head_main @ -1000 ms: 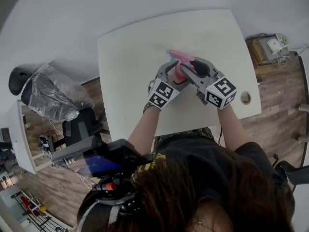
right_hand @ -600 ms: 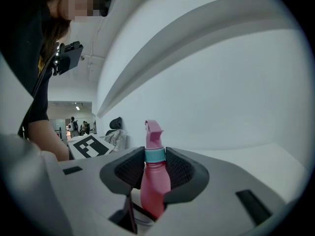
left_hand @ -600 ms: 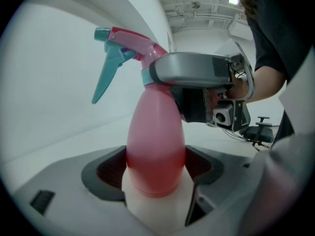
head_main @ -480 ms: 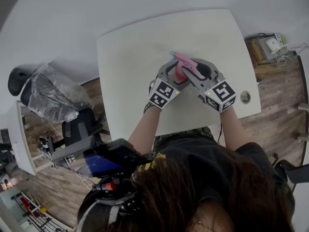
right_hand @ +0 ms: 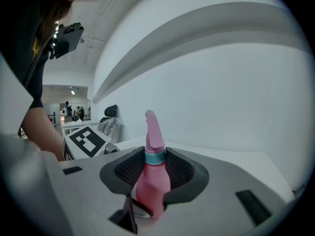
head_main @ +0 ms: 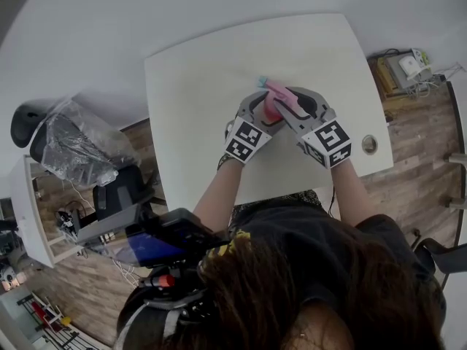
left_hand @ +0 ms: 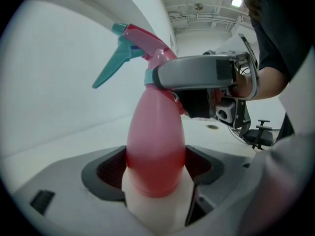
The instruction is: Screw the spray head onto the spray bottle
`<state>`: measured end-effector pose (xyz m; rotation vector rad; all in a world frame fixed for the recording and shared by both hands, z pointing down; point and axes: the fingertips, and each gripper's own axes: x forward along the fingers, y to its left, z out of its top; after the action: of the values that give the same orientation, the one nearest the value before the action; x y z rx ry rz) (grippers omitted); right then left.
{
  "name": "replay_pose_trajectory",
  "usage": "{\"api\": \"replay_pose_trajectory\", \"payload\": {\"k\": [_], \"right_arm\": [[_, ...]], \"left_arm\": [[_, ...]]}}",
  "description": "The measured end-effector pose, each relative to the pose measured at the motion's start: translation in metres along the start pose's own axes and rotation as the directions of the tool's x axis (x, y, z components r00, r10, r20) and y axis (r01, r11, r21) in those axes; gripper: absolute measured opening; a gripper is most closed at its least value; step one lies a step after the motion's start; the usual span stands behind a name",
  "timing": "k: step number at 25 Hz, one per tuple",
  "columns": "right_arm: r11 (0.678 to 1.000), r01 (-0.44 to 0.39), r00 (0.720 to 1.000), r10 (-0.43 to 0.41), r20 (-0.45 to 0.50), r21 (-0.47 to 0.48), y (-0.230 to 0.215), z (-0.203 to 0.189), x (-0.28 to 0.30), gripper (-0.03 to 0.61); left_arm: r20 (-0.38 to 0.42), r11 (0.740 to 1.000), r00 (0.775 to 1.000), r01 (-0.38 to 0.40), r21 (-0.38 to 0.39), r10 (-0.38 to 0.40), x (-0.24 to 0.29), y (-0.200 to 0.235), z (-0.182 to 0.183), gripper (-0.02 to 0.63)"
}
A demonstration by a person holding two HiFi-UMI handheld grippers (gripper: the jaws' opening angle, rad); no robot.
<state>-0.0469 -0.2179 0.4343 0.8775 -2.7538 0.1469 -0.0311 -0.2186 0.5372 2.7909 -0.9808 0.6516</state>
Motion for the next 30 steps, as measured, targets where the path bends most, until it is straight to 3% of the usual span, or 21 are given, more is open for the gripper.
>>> {"api": "replay_pose_trajectory", "payload": {"k": [8, 17, 21, 27, 30], "right_arm": [[0.977, 0.199, 0.98, -0.2, 0.011, 0.082, -0.0031, 0.0002, -0.0001, 0.133], [0.908, 0.381, 0.921, -0.39, 0.02, 0.172, -0.007, -0.0011, -0.0024, 0.132], [0.912, 0.383, 0.919, -0.392, 0.043, 0.145, -0.0055, -0.0025, -0.0022, 0.132], [0.936, 0.287, 0.952, -0.302, 0.048, 0.205, -0.0053, -0.0012, -0.0005, 0.154], [0.941, 0.277, 0.957, -0.287, 0.024, 0.195, -0.0049, -0.0042, -0.0022, 0.163]], "left_arm": [[0.011, 1.0, 1.0, -0.007, -0.012, 0.007, 0.0, -0.0012, 0.0003, 0.371], [0.009, 1.0, 1.0, -0.025, -0.007, 0.025, 0.0027, -0.0032, 0.0001, 0.37], [0.011, 1.0, 1.0, -0.02, -0.004, 0.02, 0.0027, -0.0036, -0.0013, 0.37], [0.015, 1.0, 1.0, -0.012, -0.011, 0.012, 0.0036, -0.0011, -0.0008, 0.371], [0.015, 1.0, 1.0, -0.012, -0.003, 0.012, 0.004, -0.0021, -0.0001, 0.371]]}}
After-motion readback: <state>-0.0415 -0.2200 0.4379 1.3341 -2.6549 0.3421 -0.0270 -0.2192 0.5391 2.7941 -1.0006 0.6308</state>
